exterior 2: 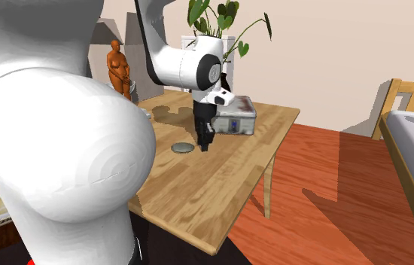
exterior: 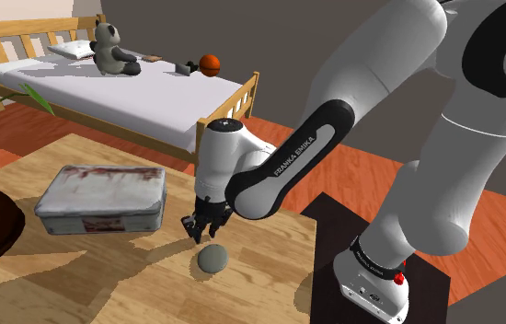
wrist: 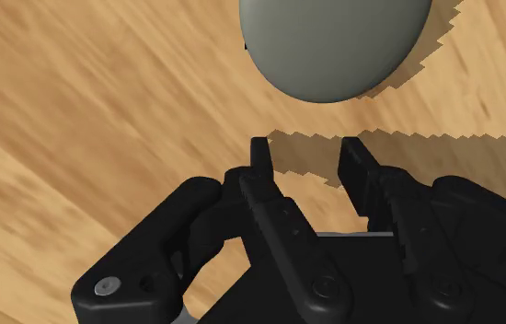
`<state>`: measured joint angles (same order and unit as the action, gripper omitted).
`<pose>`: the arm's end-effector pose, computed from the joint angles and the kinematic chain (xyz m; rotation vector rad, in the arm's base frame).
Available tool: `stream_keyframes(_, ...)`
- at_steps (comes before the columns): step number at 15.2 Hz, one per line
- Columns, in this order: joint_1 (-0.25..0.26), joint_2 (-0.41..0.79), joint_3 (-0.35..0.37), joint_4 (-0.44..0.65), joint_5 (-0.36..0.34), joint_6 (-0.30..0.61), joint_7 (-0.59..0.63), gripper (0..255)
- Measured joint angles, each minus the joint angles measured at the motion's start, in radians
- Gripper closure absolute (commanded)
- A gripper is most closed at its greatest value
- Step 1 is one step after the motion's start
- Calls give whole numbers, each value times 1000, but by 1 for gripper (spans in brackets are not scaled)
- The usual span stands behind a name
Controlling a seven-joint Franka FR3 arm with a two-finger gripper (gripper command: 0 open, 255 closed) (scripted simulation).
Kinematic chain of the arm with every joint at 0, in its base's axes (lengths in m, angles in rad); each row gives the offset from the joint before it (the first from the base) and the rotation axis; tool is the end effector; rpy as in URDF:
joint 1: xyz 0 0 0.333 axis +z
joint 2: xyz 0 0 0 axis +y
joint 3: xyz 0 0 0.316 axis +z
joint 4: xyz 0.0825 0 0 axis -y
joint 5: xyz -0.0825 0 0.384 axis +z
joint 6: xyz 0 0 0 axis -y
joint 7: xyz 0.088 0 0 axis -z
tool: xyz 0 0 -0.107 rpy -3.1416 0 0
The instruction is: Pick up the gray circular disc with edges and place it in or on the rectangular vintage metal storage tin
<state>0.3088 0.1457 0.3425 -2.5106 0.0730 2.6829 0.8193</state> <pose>0.3741 0.2865 0.2318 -3.0364 0.3617 0.0463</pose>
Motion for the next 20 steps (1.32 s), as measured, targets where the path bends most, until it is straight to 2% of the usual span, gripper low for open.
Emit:
stream_keyframes(9,-2,-9,-1,0,3,-9,-2,255)
stream_keyframes(12,-3,-40,7,5,21,-43,-11,255)
stream_keyframes(13,-3,-40,8,5,21,-43,-11,0)
stream_keyframes(15,6,-56,13,-13,12,-35,1,0)
stream_keyframes(20,80,-200,76,-147,-82,12,119,0)
